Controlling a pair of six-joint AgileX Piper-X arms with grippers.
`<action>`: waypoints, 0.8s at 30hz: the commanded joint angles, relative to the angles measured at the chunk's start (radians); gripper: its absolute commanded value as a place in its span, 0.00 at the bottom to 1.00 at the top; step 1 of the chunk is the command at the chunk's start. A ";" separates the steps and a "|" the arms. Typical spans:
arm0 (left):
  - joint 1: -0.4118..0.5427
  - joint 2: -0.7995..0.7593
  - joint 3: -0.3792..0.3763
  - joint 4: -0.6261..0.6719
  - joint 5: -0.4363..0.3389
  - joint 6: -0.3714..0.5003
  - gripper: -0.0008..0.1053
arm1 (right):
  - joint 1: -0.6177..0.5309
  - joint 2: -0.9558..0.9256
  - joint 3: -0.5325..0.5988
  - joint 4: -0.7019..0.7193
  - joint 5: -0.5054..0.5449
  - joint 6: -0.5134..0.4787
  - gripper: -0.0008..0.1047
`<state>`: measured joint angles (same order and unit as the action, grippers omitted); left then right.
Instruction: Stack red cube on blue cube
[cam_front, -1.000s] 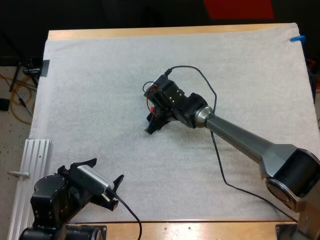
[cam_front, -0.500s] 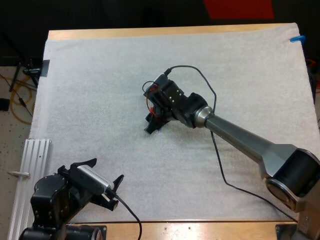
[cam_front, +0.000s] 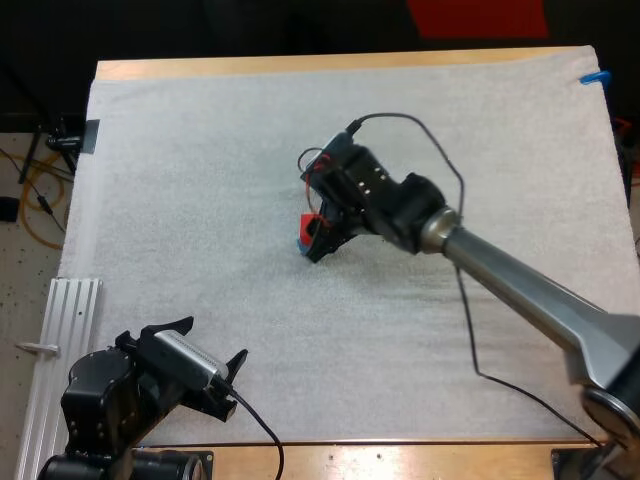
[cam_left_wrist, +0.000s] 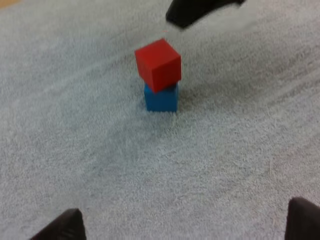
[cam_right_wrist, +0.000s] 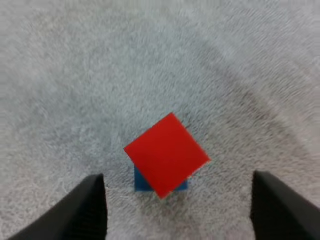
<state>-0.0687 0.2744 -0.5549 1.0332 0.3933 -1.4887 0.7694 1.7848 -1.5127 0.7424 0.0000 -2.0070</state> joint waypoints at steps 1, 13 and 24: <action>-0.003 0.000 -0.012 -0.006 0.008 -0.006 0.73 | -0.034 -0.040 -0.012 -0.025 0.000 0.020 0.57; 0.004 0.102 -0.017 -0.195 -0.026 -0.100 0.73 | -0.410 -0.211 0.077 -0.058 -0.012 0.170 0.57; 0.150 0.167 -0.087 -0.247 -0.046 -0.101 0.73 | -0.636 -0.681 0.455 -0.058 -0.021 0.116 0.57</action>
<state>0.0761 0.4476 -0.6313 0.7974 0.3622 -1.5781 0.1371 1.1376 -1.0658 0.6839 -0.0098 -1.8720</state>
